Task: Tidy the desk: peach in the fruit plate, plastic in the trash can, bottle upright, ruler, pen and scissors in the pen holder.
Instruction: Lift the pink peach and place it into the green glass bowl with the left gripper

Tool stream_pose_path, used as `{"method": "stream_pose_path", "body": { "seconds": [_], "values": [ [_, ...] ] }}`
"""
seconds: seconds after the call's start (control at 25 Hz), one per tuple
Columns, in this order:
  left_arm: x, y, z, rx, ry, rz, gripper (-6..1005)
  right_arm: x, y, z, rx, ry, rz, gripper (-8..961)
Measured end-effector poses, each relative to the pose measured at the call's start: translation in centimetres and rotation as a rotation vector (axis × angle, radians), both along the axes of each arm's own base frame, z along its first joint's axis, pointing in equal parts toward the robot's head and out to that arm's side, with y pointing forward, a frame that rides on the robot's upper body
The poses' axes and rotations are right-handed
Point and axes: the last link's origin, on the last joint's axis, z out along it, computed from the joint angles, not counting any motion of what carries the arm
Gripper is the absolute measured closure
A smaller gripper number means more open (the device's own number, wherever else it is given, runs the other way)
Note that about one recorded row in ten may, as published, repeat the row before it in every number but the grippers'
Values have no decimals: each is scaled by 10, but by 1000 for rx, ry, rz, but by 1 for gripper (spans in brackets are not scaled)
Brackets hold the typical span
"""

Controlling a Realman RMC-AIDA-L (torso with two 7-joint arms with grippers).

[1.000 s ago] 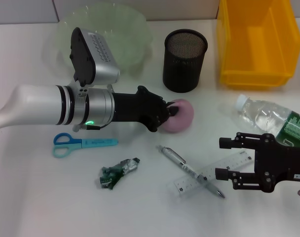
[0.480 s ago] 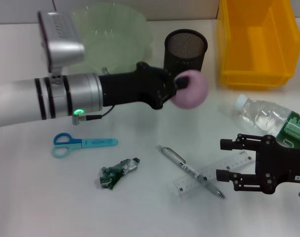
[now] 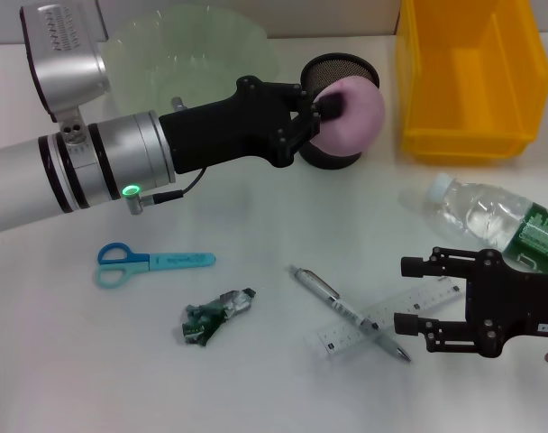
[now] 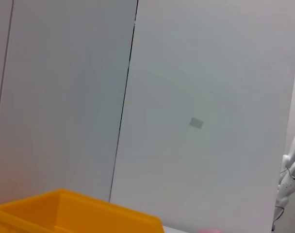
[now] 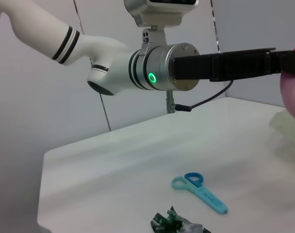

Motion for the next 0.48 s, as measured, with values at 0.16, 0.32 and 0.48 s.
{"method": "stream_pose_path", "body": {
  "seconds": [0.16,0.32,0.48],
  "values": [
    [0,0,-1,4,1,-3,955,0,0,0,0,0,1,218],
    [1,0,-1,4,1,-4,955,0,0,0,1,0,3,218],
    [0,0,-1,5,3,-3,955,0,0,0,1,-1,3,218]
  ]
}}
